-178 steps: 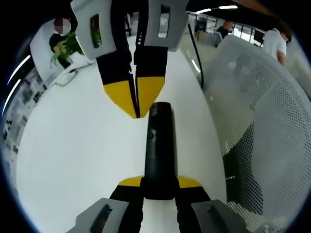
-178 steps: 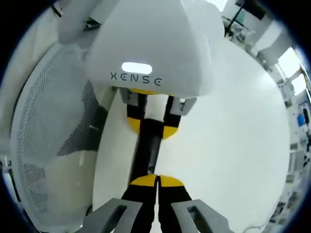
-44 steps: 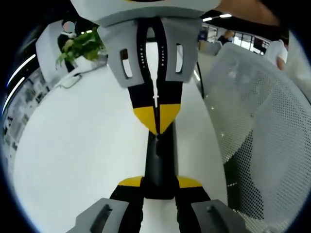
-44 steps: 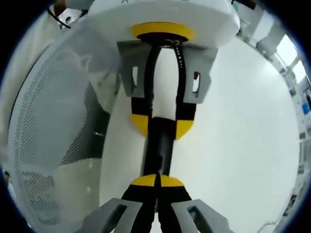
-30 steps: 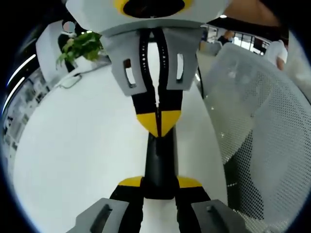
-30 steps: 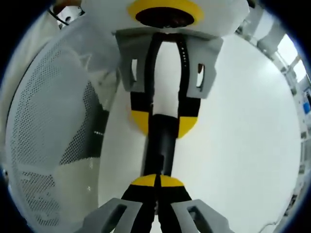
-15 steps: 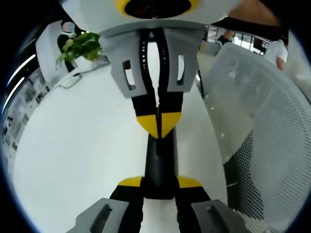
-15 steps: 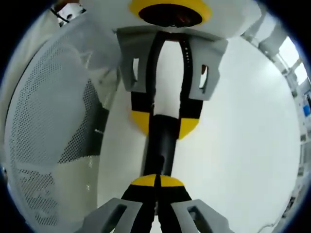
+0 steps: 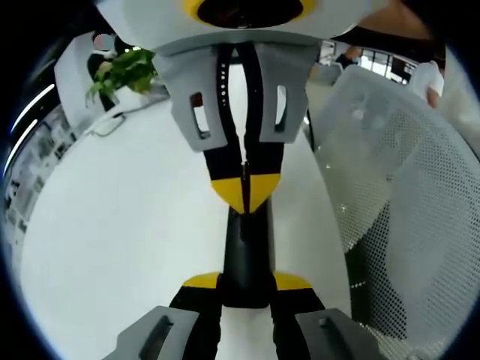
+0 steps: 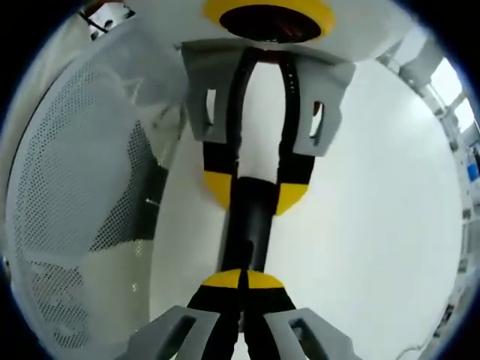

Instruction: Press the specified remote control buttons in sequence, fully releasing each button before pressing the next.

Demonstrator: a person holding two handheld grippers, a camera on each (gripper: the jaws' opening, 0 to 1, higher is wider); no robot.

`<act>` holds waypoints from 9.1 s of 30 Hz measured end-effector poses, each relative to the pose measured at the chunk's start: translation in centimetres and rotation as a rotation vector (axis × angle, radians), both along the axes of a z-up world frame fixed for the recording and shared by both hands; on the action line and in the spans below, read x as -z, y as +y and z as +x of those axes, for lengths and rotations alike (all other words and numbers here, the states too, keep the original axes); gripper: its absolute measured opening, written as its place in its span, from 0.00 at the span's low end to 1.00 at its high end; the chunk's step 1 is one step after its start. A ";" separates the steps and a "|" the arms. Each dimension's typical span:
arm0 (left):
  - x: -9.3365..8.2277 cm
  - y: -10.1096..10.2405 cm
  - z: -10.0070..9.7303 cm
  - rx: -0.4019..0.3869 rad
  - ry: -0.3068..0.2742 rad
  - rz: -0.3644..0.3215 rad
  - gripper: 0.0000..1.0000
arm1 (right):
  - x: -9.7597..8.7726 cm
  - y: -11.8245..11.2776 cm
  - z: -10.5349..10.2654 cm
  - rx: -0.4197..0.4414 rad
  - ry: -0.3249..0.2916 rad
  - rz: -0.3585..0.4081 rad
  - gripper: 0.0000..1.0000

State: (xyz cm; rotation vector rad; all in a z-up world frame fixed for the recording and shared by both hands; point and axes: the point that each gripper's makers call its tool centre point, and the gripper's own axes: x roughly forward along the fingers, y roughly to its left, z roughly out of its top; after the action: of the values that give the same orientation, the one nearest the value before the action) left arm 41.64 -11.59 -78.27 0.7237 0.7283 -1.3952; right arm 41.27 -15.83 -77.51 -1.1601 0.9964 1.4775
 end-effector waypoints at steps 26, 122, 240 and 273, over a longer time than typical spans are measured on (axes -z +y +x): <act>0.1 -0.1 0.1 0.000 -0.001 -0.002 0.23 | -3.7 0.3 0.5 0.009 -0.055 0.037 0.00; 0.0 0.0 0.0 -0.006 -0.001 -0.024 0.23 | -1.7 -0.3 -1.1 0.038 -0.020 0.033 0.00; 0.0 0.0 0.0 -0.008 -0.005 -0.036 0.23 | -2.8 0.3 0.1 0.087 -0.027 0.046 0.00; -0.1 0.1 0.1 -0.011 -0.006 -0.045 0.23 | -4.4 2.2 0.3 0.088 -0.047 0.073 0.00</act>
State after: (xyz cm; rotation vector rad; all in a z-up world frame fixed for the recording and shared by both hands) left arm 41.72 -11.53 -78.16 0.6875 0.6929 -1.3948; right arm 41.54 -13.63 -73.10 -1.0810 0.9417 1.3995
